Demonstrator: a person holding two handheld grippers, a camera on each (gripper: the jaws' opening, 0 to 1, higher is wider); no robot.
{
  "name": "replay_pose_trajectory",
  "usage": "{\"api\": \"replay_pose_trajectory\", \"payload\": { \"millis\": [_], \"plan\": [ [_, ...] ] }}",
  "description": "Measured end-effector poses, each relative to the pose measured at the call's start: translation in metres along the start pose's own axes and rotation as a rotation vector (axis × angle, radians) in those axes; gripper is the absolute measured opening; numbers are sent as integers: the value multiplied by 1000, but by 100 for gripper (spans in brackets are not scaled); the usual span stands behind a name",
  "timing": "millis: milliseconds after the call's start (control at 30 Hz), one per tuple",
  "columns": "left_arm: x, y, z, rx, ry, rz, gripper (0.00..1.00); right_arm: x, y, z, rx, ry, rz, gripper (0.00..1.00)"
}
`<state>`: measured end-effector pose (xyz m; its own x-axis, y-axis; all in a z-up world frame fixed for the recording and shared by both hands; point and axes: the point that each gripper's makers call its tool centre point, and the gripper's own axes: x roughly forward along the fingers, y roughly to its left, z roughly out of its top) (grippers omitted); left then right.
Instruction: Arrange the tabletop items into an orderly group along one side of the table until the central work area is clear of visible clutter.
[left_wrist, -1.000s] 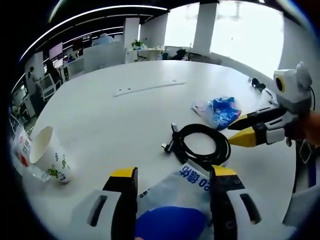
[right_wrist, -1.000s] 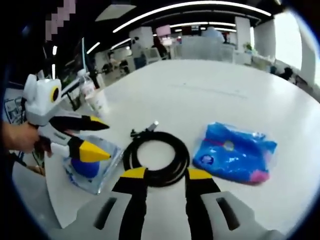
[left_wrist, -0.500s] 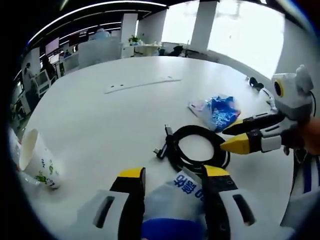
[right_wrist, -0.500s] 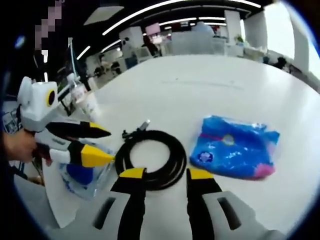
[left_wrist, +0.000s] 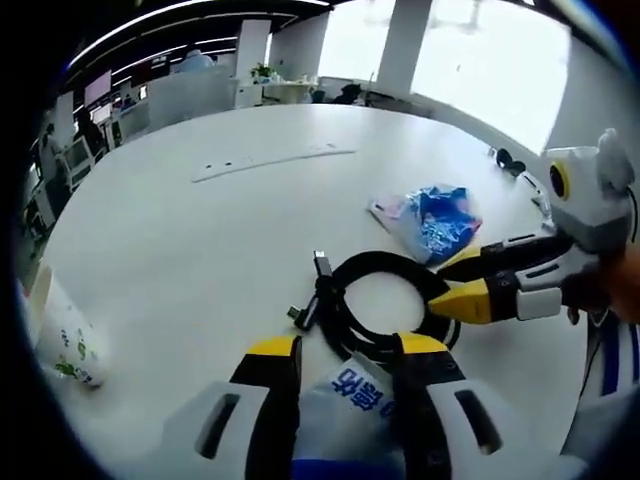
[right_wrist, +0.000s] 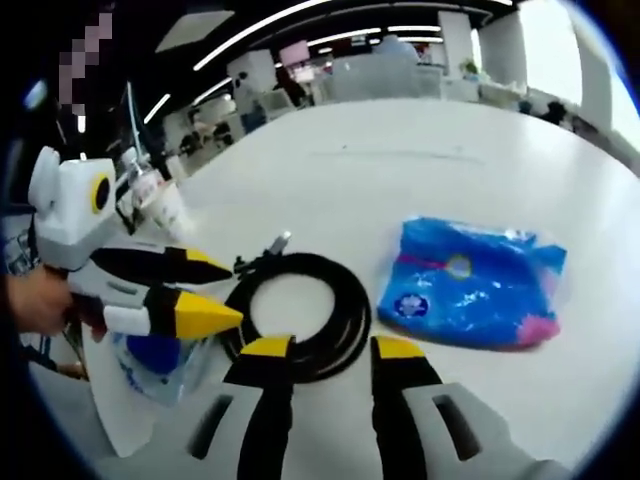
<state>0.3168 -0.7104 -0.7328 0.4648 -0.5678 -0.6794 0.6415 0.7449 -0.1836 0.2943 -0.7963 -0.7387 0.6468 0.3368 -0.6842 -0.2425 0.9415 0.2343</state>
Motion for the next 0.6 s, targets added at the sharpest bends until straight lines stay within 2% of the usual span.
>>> {"api": "replay_pose_trajectory", "payload": {
  "millis": [233, 400, 600],
  "plan": [
    [7, 5, 0, -47, 18, 33, 31, 3, -4, 1, -4, 12, -39, 22],
    [11, 8, 4, -53, 18, 68, 28, 5, -2, 2, -53, 22, -78, 22],
    [11, 7, 4, -53, 31, 84, 23, 7, -1, 1, -64, 55, -98, 20]
  ]
}}
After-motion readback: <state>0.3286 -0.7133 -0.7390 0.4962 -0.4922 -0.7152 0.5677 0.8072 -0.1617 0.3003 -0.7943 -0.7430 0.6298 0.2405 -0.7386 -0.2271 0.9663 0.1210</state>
